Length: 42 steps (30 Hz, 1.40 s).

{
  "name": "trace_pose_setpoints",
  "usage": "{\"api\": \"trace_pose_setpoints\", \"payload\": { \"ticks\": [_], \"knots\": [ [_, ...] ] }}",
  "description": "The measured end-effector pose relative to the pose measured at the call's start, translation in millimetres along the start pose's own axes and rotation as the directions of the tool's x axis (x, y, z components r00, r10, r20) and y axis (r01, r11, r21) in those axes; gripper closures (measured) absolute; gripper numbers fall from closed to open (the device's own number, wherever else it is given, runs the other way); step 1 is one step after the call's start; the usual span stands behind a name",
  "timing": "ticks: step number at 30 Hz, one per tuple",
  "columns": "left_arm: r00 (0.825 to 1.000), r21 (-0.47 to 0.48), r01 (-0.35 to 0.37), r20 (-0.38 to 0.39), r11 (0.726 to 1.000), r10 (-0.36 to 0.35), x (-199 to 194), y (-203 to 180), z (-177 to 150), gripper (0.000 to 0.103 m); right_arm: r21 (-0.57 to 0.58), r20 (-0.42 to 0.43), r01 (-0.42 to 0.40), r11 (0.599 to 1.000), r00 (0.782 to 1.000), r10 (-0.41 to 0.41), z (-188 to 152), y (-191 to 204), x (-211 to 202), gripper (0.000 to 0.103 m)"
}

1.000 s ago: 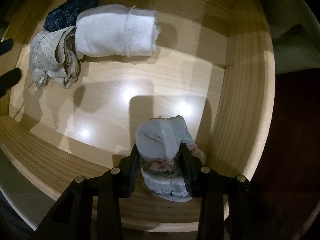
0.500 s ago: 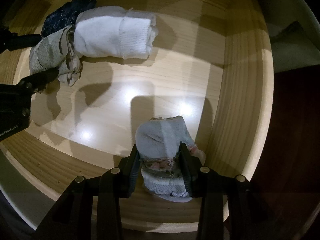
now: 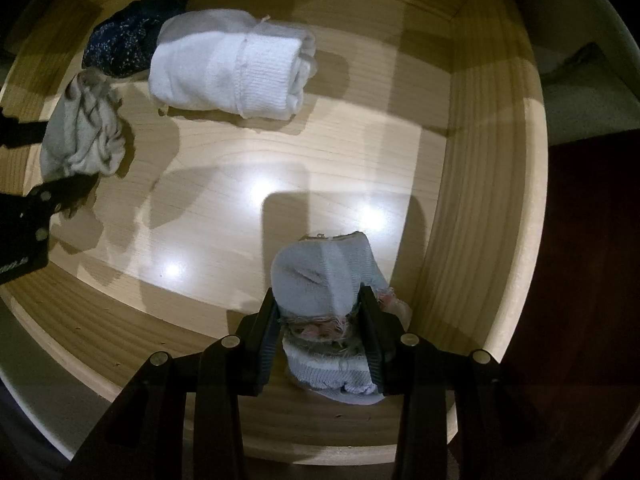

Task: Take underwear out of drawer
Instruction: 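Grasp the grey hexagon-print garment with the left tool while the right tool holds the grey floral garment, then carry the grey hexagon-print garment with the left tool into the box and release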

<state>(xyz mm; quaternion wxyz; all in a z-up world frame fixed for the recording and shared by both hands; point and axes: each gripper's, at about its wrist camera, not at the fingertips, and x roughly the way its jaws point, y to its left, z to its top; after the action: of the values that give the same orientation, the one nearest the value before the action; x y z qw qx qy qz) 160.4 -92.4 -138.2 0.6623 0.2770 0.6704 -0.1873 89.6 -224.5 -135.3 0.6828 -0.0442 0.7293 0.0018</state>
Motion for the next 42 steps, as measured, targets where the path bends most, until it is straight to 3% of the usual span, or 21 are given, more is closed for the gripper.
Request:
{"api": "trace_pose_setpoints", "payload": {
  "ticks": [8, 13, 18, 29, 38, 42],
  "knots": [
    [0.993, -0.15, 0.076, -0.075, 0.986, -0.088, 11, 23, -33, 0.036, -0.002, 0.0, 0.0, 1.0, 1.0, 0.0, 1, 0, 0, 0.067],
    [0.985, -0.266, 0.104, -0.103, 0.958, -0.136, 17, 42, -53, 0.036, -0.001, 0.0, 0.0, 1.0, 1.0, 0.0, 1, 0, 0, 0.067],
    [0.985, -0.342, 0.128, -0.068, 0.931, -0.16, 14, 55, -56, 0.036, -0.002, -0.001, 0.0, 1.0, 1.0, 0.0, 1, 0, 0, 0.067],
    [0.978, -0.359, 0.151, -0.079, 0.921, -0.191, 24, 57, -46, 0.034, -0.004, -0.001, 0.002, 1.0, 1.0, -0.002, 1, 1, 0, 0.067],
    [0.97, -0.42, 0.156, -0.108, 0.894, -0.22, 43, 60, -38, 0.033, -0.003, -0.003, 0.004, 1.0, 1.0, -0.004, 1, 1, -2, 0.067],
    [0.975, -0.418, 0.145, -0.092, 0.897, -0.201, 43, 66, -41, 0.041, -0.002, -0.003, 0.004, 1.0, 1.0, -0.004, 1, 2, -2, 0.067]
  ]
}}
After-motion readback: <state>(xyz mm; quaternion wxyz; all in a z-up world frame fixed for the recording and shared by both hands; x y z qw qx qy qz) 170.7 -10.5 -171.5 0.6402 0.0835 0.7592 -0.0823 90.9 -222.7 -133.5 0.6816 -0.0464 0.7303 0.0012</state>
